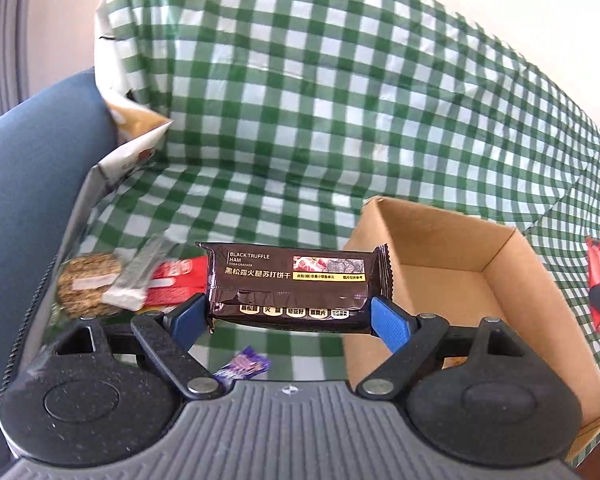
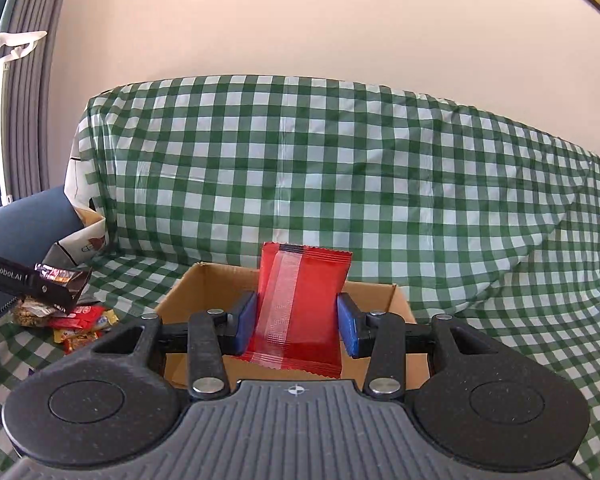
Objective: Organize snacks
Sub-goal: 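Carry the biscuit bar and red packet over the cardboard box with both tools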
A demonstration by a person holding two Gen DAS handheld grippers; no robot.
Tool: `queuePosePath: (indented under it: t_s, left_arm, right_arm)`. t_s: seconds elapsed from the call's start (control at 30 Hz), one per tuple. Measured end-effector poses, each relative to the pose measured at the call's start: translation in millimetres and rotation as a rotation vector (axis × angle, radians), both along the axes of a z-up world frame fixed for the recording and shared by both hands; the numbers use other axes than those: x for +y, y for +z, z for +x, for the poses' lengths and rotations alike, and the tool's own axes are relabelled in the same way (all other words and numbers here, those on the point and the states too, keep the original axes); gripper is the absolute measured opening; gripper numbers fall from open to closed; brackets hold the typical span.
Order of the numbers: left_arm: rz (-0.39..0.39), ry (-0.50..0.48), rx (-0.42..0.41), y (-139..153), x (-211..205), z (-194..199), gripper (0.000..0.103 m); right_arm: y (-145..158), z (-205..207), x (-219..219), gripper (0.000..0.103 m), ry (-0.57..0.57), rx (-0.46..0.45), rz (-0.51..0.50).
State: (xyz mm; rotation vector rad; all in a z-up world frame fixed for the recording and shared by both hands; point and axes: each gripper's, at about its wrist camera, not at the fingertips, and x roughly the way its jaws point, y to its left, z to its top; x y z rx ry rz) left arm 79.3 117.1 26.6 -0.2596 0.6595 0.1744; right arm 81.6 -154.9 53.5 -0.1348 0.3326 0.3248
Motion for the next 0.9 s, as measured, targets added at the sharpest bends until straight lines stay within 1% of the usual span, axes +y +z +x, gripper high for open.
queuePosePath:
  t_s: [0.2, 0.37, 0.57, 0.7, 0.8, 0.9]
  left_arm:
    - [-0.004, -0.036, -0.031, 0, -19, 8, 0.090]
    - [-0.009, -0.077, -0.105, 6, -33, 8, 0.090]
    - [0.003, -0.163, -0.169, 11, -62, 1, 0.090]
    - [0.017, -0.219, -0.194, 12, -83, -3, 0.090]
    - [0.012, -0.258, -0.206, 10, -93, -3, 0.090]
    - [0.000, -0.275, -0.205, 7, -98, -2, 0.090]
  right_arm:
    - [-2, 2, -10, 0.045, -0.009, -0.024, -0.061]
    - [-3, 4, -31, 0.045, -0.055, -0.018, -0.044]
    - [-5, 8, -47, 0.045, -0.116, 0.002, -0.028]
    - [-5, 8, -49, 0.045, -0.137, 0.010, -0.018]
    - [-6, 5, -45, 0.045, -0.139, 0.005, -0.026]
    - [-6, 3, -41, 0.045, -0.133, -0.001, -0.040]
